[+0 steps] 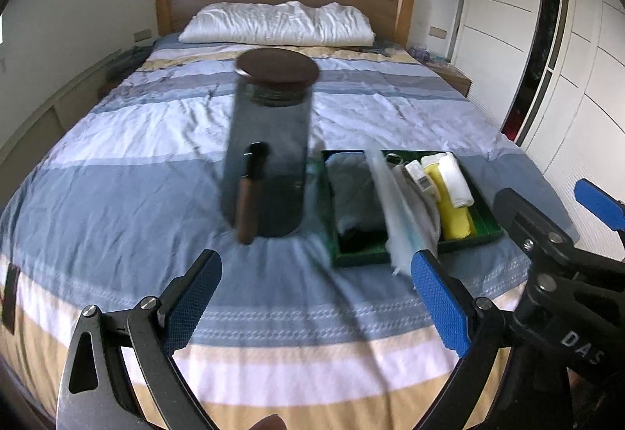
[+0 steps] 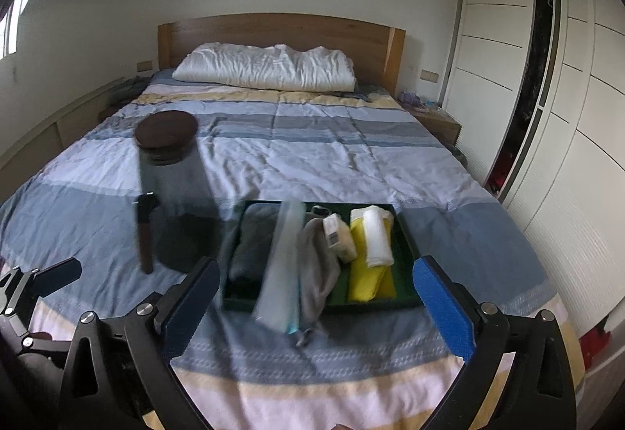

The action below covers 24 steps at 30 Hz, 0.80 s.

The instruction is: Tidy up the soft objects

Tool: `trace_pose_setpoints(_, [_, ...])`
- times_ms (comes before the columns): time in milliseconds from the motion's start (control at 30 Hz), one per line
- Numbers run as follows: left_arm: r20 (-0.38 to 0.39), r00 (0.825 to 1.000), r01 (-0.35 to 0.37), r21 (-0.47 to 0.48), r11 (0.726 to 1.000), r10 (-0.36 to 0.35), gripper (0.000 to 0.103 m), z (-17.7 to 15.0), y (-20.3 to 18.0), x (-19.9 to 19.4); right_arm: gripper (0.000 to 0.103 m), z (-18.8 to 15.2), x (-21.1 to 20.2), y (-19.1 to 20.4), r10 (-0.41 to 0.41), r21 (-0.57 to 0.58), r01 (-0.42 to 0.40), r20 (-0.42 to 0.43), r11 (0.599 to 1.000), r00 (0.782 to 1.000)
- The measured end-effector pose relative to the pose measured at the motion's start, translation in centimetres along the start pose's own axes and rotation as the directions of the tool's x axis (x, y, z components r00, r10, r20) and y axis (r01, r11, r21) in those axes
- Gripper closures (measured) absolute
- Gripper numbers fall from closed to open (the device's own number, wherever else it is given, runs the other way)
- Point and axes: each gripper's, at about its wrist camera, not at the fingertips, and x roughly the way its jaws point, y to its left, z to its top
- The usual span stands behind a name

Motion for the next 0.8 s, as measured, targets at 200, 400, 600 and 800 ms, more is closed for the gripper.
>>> trace_pose_setpoints(200, [0.027,0.999,-0.018,-0.012,1.000,0.019,0.008,-1.9,2.3,-3.1,0.002,-1.6,-3.8,1.6,-0.012,0.010,0.012,0.026,1.000,1.000])
trace_pose_setpoints(400, [0.048,0.999,-0.009,-0.040,0.999,0.011,0.008,-3.7,4.5,-6.0,0.001,-3.5,-7.5,2.6,-0.025,0.020,0.024,0.054,0.999,0.998])
trace_pose_setpoints(600, [0.093,0.996,0.003,-0.061,0.998,0.003,0.007,-5.6,6.6,-9.0,0.001,-5.8,-10.9,4.3,-0.027,0.011,0.026,0.077,1.000,0.997])
trace_pose_setpoints(800, [0.128,0.992,0.004,-0.070,0.998,0.005,0.004,-7.2,8.2,-11.5,0.000,-8.0,-13.6,5.8,-0.018,0.007,0.018,0.102,1.000,0.995])
